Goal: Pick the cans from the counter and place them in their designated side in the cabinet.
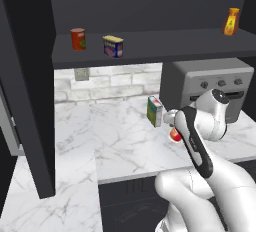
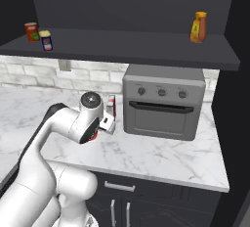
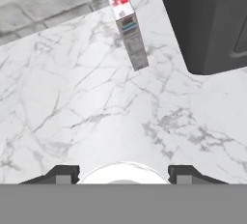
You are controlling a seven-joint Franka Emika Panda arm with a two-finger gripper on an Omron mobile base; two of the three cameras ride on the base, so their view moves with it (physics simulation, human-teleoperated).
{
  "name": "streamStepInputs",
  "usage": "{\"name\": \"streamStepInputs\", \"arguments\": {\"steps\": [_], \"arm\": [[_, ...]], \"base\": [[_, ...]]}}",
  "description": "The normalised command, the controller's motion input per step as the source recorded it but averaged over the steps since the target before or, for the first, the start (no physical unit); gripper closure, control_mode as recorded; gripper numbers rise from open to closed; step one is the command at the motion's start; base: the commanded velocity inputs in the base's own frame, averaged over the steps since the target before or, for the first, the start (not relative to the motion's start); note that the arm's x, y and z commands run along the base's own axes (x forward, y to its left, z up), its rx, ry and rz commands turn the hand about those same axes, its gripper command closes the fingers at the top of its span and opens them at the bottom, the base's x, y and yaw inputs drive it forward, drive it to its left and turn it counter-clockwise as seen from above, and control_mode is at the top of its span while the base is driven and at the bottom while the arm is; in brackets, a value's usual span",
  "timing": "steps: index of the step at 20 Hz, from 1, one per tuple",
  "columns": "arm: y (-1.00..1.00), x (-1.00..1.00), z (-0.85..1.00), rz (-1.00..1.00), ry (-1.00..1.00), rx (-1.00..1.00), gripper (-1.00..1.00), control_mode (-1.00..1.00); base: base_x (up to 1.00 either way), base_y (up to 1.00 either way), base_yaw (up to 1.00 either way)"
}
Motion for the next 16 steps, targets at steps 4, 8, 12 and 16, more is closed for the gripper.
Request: {"name": "streamStepInputs", "arguments": {"steps": [4, 8, 12, 16], "arm": [[0.16, -0.18, 0.13, 0.01, -0.06, 0.0, 1.0, -1.0], [0.14, -0.17, 0.17, 0.0, -0.01, -0.01, 1.0, -1.0], [0.09, -0.19, 0.2, 0.01, 0.0, -0.02, 1.0, -1.0], [0.12, -0.18, 0.21, 0.01, 0.0, -0.01, 1.0, -1.0]], "base": [[0.0, 0.0, 0.0], [0.0, 0.0, 0.0], [0.0, 0.0, 0.0], [0.0, 0.0, 0.0]]}}
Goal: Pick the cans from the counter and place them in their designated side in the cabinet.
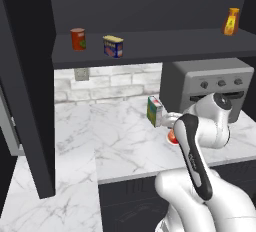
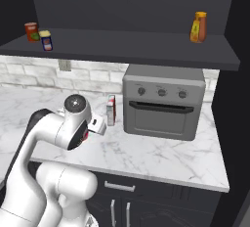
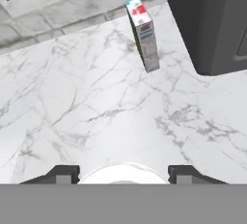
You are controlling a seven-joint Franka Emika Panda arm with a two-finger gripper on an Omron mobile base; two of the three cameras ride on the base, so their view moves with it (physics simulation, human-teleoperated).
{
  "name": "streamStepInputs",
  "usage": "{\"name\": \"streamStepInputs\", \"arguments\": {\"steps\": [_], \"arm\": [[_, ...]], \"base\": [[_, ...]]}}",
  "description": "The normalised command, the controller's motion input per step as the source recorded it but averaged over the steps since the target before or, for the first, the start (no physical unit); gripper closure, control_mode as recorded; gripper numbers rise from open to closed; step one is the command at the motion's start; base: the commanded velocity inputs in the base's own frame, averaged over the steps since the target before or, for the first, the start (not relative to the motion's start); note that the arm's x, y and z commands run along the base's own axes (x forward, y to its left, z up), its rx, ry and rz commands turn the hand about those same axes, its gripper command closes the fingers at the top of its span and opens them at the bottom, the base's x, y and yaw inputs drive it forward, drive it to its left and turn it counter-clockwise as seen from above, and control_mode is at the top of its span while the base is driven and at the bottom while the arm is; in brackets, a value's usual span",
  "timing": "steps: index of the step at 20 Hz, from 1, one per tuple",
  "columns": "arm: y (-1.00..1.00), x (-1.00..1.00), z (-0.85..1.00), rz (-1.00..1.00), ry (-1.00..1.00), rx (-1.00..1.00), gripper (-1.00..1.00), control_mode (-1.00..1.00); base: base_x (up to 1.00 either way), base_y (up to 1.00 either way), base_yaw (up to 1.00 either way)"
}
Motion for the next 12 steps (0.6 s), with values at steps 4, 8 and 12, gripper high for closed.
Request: {"name": "streamStepInputs", "arguments": {"steps": [4, 8, 12], "arm": [[0.14, -0.18, 0.19, 0.01, -0.02, 0.0, 1.0, -1.0], [0.16, -0.17, 0.19, 0.02, -0.04, 0.0, 1.0, -1.0], [0.18, -0.12, 0.23, 0.01, -0.03, 0.0, 1.0, -1.0]], "base": [[0.0, 0.0, 0.0], [0.0, 0.0, 0.0], [0.0, 0.0, 0.0]]}}
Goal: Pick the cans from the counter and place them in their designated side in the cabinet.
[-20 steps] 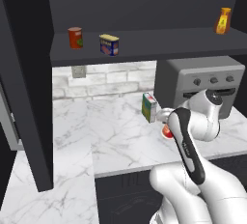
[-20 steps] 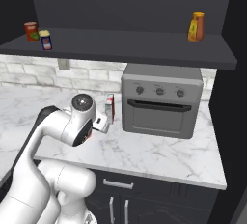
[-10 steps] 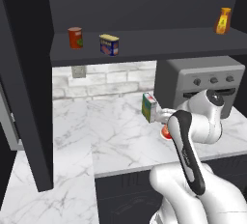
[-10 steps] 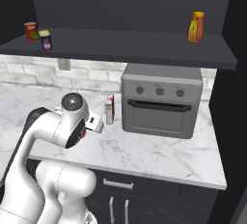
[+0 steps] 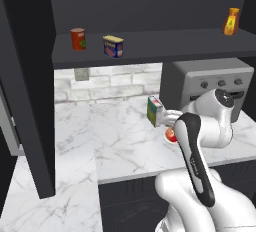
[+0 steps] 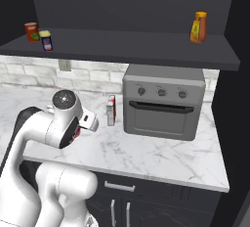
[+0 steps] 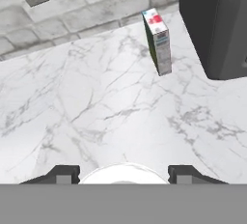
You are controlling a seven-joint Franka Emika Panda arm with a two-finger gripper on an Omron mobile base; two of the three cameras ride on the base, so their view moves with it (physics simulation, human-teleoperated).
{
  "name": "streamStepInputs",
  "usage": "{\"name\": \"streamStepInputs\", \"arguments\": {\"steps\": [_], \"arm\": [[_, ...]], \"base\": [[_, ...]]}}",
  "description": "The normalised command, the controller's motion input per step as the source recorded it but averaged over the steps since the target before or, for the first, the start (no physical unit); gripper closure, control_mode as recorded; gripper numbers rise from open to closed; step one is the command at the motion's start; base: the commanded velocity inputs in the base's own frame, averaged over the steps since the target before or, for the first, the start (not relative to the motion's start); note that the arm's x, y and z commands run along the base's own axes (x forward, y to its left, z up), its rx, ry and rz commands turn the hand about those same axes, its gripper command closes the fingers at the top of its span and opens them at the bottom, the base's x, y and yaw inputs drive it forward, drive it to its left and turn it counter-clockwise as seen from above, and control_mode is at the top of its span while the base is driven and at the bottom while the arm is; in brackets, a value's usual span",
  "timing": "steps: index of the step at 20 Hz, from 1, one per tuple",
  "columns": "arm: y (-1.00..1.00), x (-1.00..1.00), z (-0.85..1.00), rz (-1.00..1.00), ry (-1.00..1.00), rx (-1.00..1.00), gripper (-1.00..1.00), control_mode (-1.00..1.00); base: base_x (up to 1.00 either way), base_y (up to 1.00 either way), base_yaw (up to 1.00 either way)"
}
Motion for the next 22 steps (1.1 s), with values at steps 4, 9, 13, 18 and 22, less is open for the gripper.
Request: {"name": "streamStepInputs", "arguments": {"steps": [4, 9, 13, 18, 22], "arm": [[0.19, -0.09, 0.21, 0.01, -0.02, 0.0, 1.0, -1.0], [0.21, -0.07, 0.16, 0.01, -0.05, 0.0, 1.0, -1.0], [0.17, -0.05, 0.14, 0.0, -0.06, 0.0, 1.0, -1.0], [0.11, -0.06, 0.08, 0.01, -0.09, 0.01, 1.0, -1.0], [0.12, -0.06, 0.08, 0.01, -0.12, 0.02, 1.0, -1.0]], "base": [[0.0, 0.0, 0.0], [0.0, 0.0, 0.0], [0.0, 0.0, 0.0], [0.0, 0.0, 0.0], [0.0, 0.0, 0.0]]}}
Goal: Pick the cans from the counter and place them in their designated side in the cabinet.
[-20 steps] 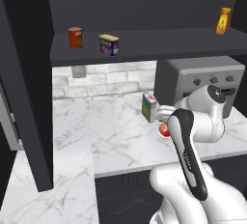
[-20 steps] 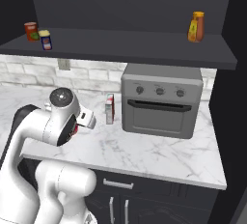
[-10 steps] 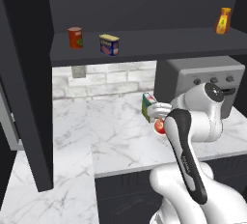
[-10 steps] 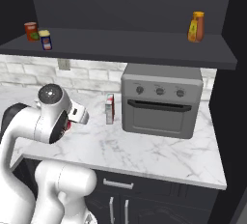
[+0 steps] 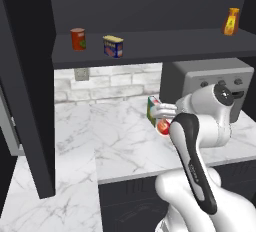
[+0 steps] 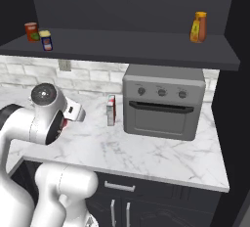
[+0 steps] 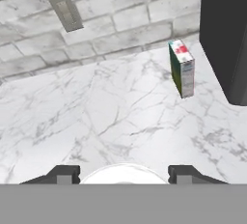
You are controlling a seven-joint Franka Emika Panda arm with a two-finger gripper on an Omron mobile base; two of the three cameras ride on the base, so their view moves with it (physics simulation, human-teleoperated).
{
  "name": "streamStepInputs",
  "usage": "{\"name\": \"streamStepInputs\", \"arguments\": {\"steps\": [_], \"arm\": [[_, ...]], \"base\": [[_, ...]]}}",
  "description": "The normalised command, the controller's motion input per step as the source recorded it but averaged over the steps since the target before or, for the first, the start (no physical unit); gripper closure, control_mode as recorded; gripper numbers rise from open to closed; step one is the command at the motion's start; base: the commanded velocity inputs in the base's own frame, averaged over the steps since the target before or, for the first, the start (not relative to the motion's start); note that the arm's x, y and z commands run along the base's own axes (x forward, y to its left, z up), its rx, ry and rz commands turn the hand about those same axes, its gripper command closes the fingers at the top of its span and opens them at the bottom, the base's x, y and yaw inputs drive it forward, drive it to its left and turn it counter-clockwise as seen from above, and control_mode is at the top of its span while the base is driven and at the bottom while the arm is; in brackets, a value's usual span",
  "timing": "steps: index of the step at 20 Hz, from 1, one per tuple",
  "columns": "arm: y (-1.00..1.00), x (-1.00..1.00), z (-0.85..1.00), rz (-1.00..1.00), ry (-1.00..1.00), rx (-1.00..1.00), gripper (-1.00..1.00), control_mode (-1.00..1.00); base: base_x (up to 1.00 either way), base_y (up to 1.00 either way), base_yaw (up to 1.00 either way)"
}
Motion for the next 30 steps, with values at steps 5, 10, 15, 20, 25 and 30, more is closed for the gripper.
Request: {"name": "streamStepInputs", "arguments": {"steps": [5, 10, 15, 20, 25, 30], "arm": [[0.15, -0.03, 0.14, 0.01, -0.11, 0.02, 1.0, -1.0], [0.17, -0.01, 0.21, 0.0, -0.04, 0.0, 1.0, -1.0], [0.16, -0.02, 0.19, 0.01, -0.04, 0.0, 1.0, -1.0], [0.14, -0.04, 0.21, 0.01, -0.05, 0.0, 1.0, -1.0], [0.05, -0.15, 0.23, 0.02, -0.09, 0.0, 1.0, -1.0], [0.02, -0.15, 0.24, 0.03, -0.11, 0.0, 1.0, -1.0]], "base": [[0.0, 0.0, 0.0], [0.0, 0.0, 0.0], [0.0, 0.0, 0.0], [0.0, 0.0, 0.0], [0.0, 0.0, 0.0], [0.0, 0.0, 0.0]]}}
